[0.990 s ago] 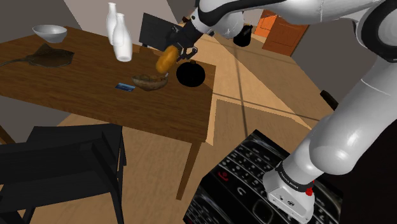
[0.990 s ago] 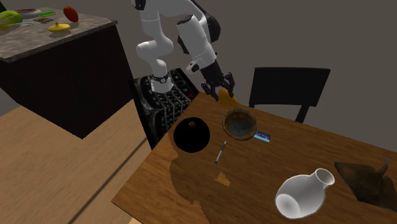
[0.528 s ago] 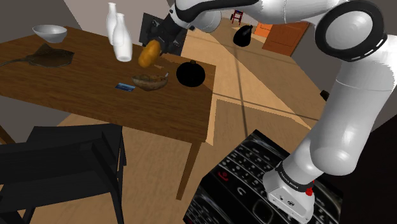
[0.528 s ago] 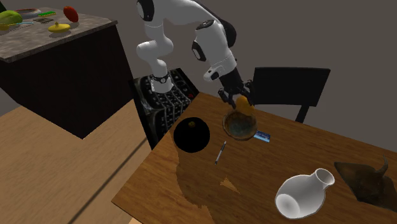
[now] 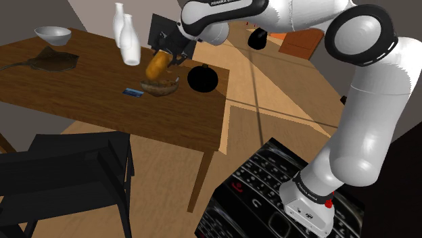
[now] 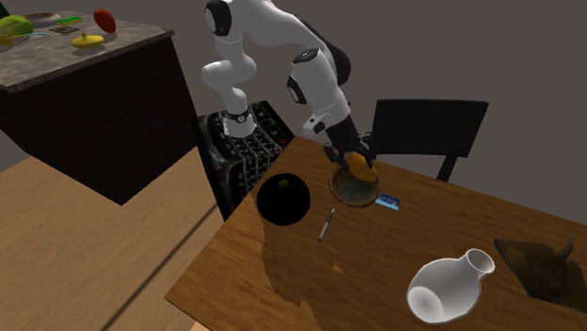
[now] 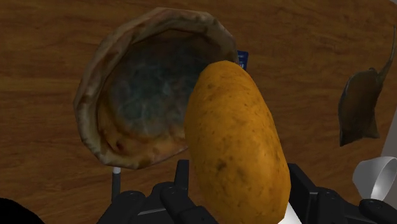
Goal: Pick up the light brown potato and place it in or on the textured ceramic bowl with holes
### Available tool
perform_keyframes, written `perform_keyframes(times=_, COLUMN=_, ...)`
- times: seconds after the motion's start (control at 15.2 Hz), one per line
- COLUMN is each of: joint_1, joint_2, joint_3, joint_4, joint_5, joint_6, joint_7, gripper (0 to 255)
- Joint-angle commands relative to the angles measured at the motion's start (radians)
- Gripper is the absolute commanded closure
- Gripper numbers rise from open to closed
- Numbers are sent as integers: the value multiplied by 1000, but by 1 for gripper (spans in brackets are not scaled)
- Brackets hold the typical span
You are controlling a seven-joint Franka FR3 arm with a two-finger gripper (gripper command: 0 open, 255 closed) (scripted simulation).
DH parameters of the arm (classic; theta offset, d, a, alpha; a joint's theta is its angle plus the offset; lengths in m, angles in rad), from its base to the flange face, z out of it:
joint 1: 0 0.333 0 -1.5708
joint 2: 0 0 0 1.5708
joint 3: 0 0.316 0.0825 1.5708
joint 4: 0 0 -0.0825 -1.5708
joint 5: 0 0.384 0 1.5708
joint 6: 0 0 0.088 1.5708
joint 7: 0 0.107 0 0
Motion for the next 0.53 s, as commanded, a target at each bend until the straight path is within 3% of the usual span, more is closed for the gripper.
perform_keyframes(times=0.0, joint_1=-2, joint_2=7, joint_3=4, joint_4=-16, joint_5=9, joint_6=22, joint_7=-12, gripper=255)
perform_keyframes(times=0.46, joint_1=-7, joint_2=32, joint_3=14, joint_4=-40, joint_5=28, joint_6=70, joint_7=-37, gripper=255)
